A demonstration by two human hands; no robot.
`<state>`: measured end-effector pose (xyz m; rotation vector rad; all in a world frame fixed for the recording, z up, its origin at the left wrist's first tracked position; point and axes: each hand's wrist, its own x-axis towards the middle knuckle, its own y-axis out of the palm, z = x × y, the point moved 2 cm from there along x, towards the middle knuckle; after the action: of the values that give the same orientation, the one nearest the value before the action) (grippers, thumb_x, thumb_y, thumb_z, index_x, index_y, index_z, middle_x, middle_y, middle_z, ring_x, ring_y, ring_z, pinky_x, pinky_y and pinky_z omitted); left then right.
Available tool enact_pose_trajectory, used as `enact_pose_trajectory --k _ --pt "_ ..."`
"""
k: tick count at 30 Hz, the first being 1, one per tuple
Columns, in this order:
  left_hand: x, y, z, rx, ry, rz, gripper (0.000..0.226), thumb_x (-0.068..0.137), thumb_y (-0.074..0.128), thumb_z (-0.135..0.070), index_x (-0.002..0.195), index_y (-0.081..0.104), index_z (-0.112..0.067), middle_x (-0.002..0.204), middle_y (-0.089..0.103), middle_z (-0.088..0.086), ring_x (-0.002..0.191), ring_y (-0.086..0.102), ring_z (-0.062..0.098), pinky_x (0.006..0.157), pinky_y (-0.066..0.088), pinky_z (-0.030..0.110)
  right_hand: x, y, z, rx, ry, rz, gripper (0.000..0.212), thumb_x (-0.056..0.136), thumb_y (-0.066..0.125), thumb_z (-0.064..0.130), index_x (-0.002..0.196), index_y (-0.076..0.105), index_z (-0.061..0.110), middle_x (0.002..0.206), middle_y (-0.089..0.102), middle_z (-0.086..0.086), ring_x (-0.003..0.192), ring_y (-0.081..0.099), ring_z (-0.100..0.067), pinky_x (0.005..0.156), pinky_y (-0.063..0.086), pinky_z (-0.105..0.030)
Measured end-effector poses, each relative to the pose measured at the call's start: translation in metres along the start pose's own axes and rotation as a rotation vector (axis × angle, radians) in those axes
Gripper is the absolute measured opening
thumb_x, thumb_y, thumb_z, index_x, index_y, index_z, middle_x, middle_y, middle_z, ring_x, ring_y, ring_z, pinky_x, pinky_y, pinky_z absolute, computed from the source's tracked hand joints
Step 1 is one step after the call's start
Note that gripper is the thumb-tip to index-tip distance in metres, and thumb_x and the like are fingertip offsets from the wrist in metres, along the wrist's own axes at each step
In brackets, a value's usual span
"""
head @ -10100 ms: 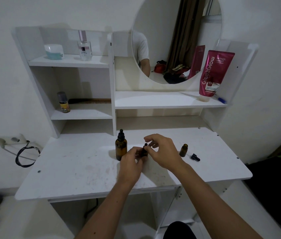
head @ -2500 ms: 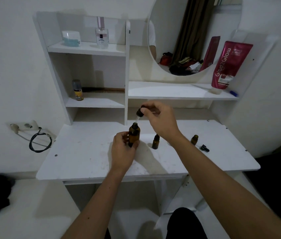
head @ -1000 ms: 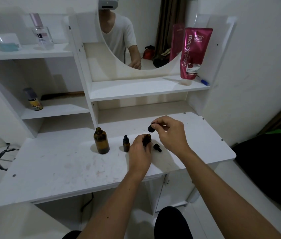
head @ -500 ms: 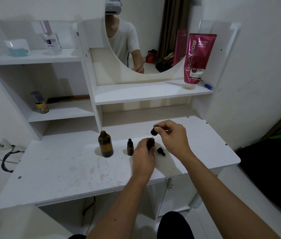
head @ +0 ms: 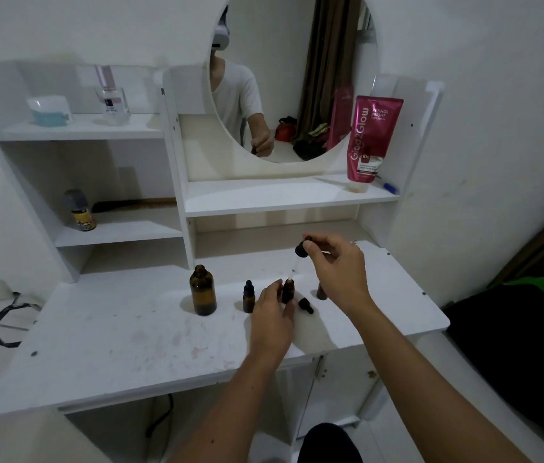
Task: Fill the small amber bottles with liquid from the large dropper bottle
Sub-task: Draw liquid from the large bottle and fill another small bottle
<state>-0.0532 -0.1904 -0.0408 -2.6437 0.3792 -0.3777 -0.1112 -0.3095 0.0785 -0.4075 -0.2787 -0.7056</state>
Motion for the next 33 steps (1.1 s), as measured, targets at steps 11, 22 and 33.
enact_pose_trajectory --k 11,22,33 --pt "-0.041 -0.051 0.018 -0.027 -0.036 0.008 0.051 0.096 0.069 -0.03 0.144 0.054 -0.021 0.143 0.06 -0.005 0.128 0.058 0.012 0.111 0.048 0.041 -0.016 0.021 0.034 0.012 -0.097 -0.004 0.016 0.097 0.072 0.012 0.112 0.077 0.017 0.103 0.078 0.001 0.089 0.071 0.007 0.077 0.052 -0.005" --pt "-0.034 -0.16 0.047 -0.241 -0.14 -0.257 0.037 0.083 0.083 -0.028 0.114 0.064 -0.022 0.103 0.069 -0.009 0.091 0.066 0.005 0.082 0.06 0.024 -0.032 0.087 0.057 0.06 -0.184 0.102 0.018 0.098 0.071 0.012 0.115 0.077 0.013 0.107 0.077 0.001 0.1 0.074 -0.007 0.091 0.058 -0.02" --pt "-0.001 -0.153 0.06 -0.129 -0.157 -0.14 0.065 0.084 0.082 -0.029 0.14 0.05 -0.019 0.138 0.062 0.0 0.126 0.059 0.022 0.109 0.049 0.042 -0.02 0.117 0.084 0.107 -0.241 0.091 0.02 0.1 0.068 0.01 0.119 0.075 0.009 0.113 0.076 -0.002 0.106 0.072 -0.006 0.094 0.055 -0.016"
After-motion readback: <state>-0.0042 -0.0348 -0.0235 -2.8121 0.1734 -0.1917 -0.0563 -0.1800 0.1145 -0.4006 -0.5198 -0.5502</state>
